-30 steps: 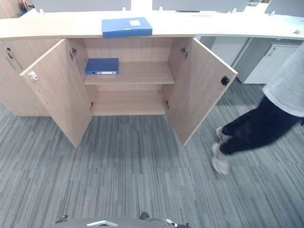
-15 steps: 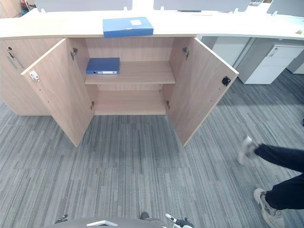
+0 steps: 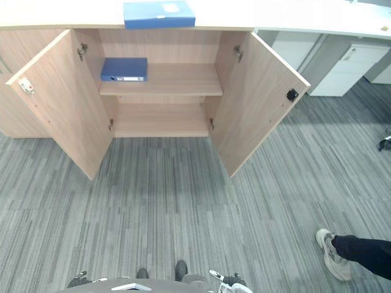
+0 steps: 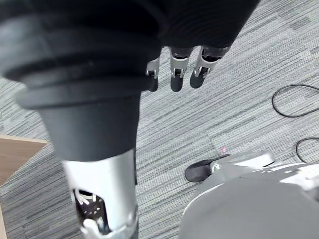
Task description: Walk over to the cabinet, pick up the folder, carry it to the office cabinet, place the folder inside the office cabinet, then close the office cabinet door
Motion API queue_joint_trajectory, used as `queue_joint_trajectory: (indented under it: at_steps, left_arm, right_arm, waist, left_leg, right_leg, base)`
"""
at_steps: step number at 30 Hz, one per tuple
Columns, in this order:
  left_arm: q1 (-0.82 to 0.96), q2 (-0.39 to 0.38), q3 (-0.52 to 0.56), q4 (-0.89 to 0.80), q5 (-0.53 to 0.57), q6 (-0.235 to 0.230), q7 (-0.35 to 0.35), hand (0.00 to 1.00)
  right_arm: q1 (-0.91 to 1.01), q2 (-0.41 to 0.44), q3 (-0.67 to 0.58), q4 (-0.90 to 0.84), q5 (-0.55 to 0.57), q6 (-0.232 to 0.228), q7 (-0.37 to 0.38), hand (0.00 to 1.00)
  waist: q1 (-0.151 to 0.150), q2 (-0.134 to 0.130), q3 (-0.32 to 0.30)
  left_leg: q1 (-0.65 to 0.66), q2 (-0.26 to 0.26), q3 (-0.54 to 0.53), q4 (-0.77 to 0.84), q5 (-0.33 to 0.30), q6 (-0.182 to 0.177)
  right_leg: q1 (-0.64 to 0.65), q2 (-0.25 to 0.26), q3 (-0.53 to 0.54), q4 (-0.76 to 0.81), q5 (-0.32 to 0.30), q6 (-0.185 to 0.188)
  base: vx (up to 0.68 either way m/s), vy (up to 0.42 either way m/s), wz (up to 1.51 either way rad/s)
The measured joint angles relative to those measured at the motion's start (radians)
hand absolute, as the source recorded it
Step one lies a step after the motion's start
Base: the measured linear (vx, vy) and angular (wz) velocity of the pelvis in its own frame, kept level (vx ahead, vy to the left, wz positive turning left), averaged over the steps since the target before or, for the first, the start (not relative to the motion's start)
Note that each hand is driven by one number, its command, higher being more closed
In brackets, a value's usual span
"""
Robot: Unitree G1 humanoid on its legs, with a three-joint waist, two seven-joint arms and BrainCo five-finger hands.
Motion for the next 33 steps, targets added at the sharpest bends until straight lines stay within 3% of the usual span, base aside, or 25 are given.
queue_joint_trajectory:
  at_steps: [3, 6, 7, 9, 11, 13, 14, 15, 16, 17, 19, 21, 23, 26, 29, 31, 33]
  left_arm:
    - [-0.012, 0.005, -0.005, -0.006, -0.001, 0.000, 0.000, 0.00]
    - [-0.017, 0.005, -0.007, -0.005, -0.001, 0.000, 0.001, 0.00]
    - [-0.029, 0.007, -0.005, -0.006, -0.002, 0.002, 0.003, 0.00]
    - [-0.031, 0.007, -0.002, -0.006, -0.003, 0.003, 0.006, 0.00]
    - [-0.041, 0.004, -0.003, -0.006, -0.003, 0.003, 0.009, 0.00]
    - [-0.052, 0.007, -0.002, -0.006, -0.003, 0.002, 0.010, 0.00]
    - [-0.052, 0.005, 0.000, -0.006, -0.004, 0.002, 0.012, 0.00]
    - [-0.052, -0.008, 0.021, -0.005, -0.005, 0.002, 0.018, 0.00]
    - [-0.050, -0.019, 0.033, -0.007, -0.007, 0.000, 0.020, 0.00]
    - [-0.054, -0.039, 0.059, -0.015, -0.010, -0.007, 0.019, 0.00]
    - [-0.069, -0.059, 0.130, -0.023, -0.022, -0.009, 0.020, 0.00]
    - [-0.069, -0.085, 0.195, -0.077, -0.024, -0.009, 0.020, 0.00]
    - [-0.074, -0.088, 0.195, -0.105, -0.024, -0.016, 0.020, 0.00]
    - [-0.083, -0.108, 0.195, -0.135, -0.029, -0.031, 0.020, 0.00]
    - [-0.100, -0.114, 0.194, -0.134, -0.033, -0.037, 0.020, 0.00]
    - [-0.103, -0.124, 0.189, -0.129, -0.033, -0.038, 0.020, 0.00]
    - [-0.103, -0.126, 0.189, -0.120, -0.041, -0.037, 0.019, 0.00]
  right_arm:
    - [-0.001, 0.002, 0.000, -0.016, 0.000, 0.000, 0.000, 0.00]
    - [0.002, 0.003, 0.000, -0.036, 0.002, -0.004, 0.000, 0.00]
    - [-0.007, 0.002, 0.000, -0.037, 0.007, -0.005, -0.001, 0.00]
    - [-0.007, 0.002, 0.002, -0.033, 0.008, -0.005, -0.001, 0.00]
    - [-0.017, -0.003, 0.009, -0.034, 0.007, -0.006, -0.002, 0.00]
    - [-0.004, -0.007, 0.010, -0.029, 0.007, -0.004, -0.003, 0.00]
    - [0.005, -0.006, 0.010, -0.029, 0.007, -0.003, -0.003, 0.00]
    - [0.017, -0.005, 0.000, -0.031, 0.009, -0.005, -0.004, 0.00]
    - [0.016, -0.010, -0.001, -0.031, 0.009, -0.005, -0.004, 0.00]
    - [0.014, -0.011, -0.003, -0.036, 0.008, -0.005, -0.004, 0.00]
    - [0.020, -0.013, -0.008, -0.063, 0.010, -0.003, -0.006, 0.00]
    - [0.039, -0.016, 0.001, -0.082, 0.018, -0.005, -0.029, 0.00]
    - [0.045, -0.011, 0.010, -0.110, 0.021, -0.005, -0.037, 0.00]
    - [0.020, 0.004, 0.009, -0.150, 0.051, -0.007, -0.037, 0.00]
    - [0.009, 0.042, 0.007, -0.150, 0.054, -0.009, -0.038, 0.00]
    - [0.007, 0.051, 0.001, -0.146, 0.055, -0.011, -0.038, 0.00]
    - [0.010, 0.063, 0.000, -0.139, 0.055, -0.009, -0.038, 0.00]
  waist:
    - [0.003, -0.006, 0.030]
    - [0.001, -0.004, 0.037]
    - [0.000, 0.001, 0.050]
    - [-0.003, 0.001, 0.053]
    - [-0.017, 0.010, 0.056]
    - [-0.028, 0.008, 0.057]
    - [-0.031, 0.008, 0.057]
    - [-0.040, 0.017, 0.054]
    - [-0.039, 0.039, 0.050]
    - [-0.035, 0.045, 0.048]
    - [-0.032, 0.058, 0.062]
    - [-0.013, 0.064, 0.078]
    - [0.004, 0.051, 0.083]
    - [0.015, 0.053, 0.081]
    - [0.043, 0.043, 0.077]
    - [0.045, 0.034, 0.057]
    - [0.051, 0.021, 0.037]
  left_leg:
    - [-0.007, -0.003, 0.002, 0.072, -0.059, 0.016]
    - [0.012, 0.001, -0.002, 0.098, -0.086, 0.027]
    - [0.046, 0.001, -0.007, 0.093, -0.096, 0.031]
    - [0.081, 0.023, -0.013, 0.080, -0.112, 0.016]
    - [0.109, 0.058, -0.019, 0.053, -0.119, -0.002]
    - [0.137, 0.072, -0.044, 0.026, -0.139, -0.045]
    - [0.155, 0.073, -0.054, 0.020, -0.147, -0.059]
    - [0.193, 0.093, -0.064, 0.014, -0.161, -0.083]
    - [0.192, 0.109, -0.060, 0.027, -0.157, -0.096]
    - [0.146, 0.121, -0.056, 0.120, -0.147, -0.114]
    - [-0.010, 0.173, -0.054, 0.477, -0.149, -0.119]
    - [-0.162, 0.288, -0.018, 0.912, -0.152, -0.112]
    - [-0.235, 0.337, 0.030, 1.000, -0.161, -0.098]
    - [-0.350, 0.356, 0.100, 0.898, -0.165, -0.091]
    - [-0.379, 0.307, 0.135, 0.628, -0.159, -0.096]
    - [-0.378, 0.235, 0.124, 0.378, -0.069, -0.077]
    - [-0.359, 0.193, 0.102, 0.336, 0.048, -0.022]
  right_leg:
    - [-0.088, -0.029, -0.015, 0.256, -0.103, 0.024]
    - [-0.185, -0.055, -0.054, 0.494, -0.113, 0.028]
    - [-0.245, -0.077, -0.093, 0.618, -0.162, 0.016]
    - [-0.273, -0.079, -0.144, 0.619, -0.213, 0.009]
    - [-0.301, -0.055, -0.187, 0.494, -0.204, 0.001]
    - [-0.319, -0.039, -0.179, 0.323, -0.105, -0.016]
    - [-0.313, -0.043, -0.169, 0.306, -0.082, -0.017]
    - [-0.294, -0.041, -0.185, 0.325, -0.030, -0.050]
    - [-0.292, -0.034, -0.196, 0.332, -0.042, -0.060]
    - [-0.284, -0.032, -0.200, 0.330, -0.068, -0.076]
    - [-0.210, -0.022, -0.211, 0.270, -0.077, -0.082]
    - [-0.073, 0.007, -0.226, 0.213, -0.088, -0.101]
    - [0.004, 0.012, -0.220, 0.176, -0.106, -0.112]
    - [0.072, 0.017, -0.193, 0.109, -0.131, -0.093]
    - [0.132, 0.002, -0.169, 0.057, -0.132, -0.070]
    - [0.154, -0.024, -0.160, 0.026, -0.149, -0.029]
    - [0.175, -0.056, -0.130, 0.027, -0.177, 0.013]
  base:
    - [0.06, 0.013, -0.05]
    - [0.15, 0.033, 0.02]
    - [0.29, 0.019, 0.03]
    - [0.24, -0.022, 0.02]
    - [0.31, -0.077, 0.14]
    - [0.44, -0.161, 0.37]
    - [0.46, -0.214, 0.51]
    - [0.41, -0.189, 0.39]
    - [0.50, -0.258, 0.32]
    - [0.47, -0.284, 0.20]
    - [0.47, -0.283, 0.26]
    - [0.45, -0.212, 0.11]
    - [0.36, -0.161, -0.14]
    - [0.27, -0.050, -0.28]
    - [0.28, 0.084, -0.23]
    - [0.36, 0.235, -0.18]
    - [0.39, 0.276, -0.35]
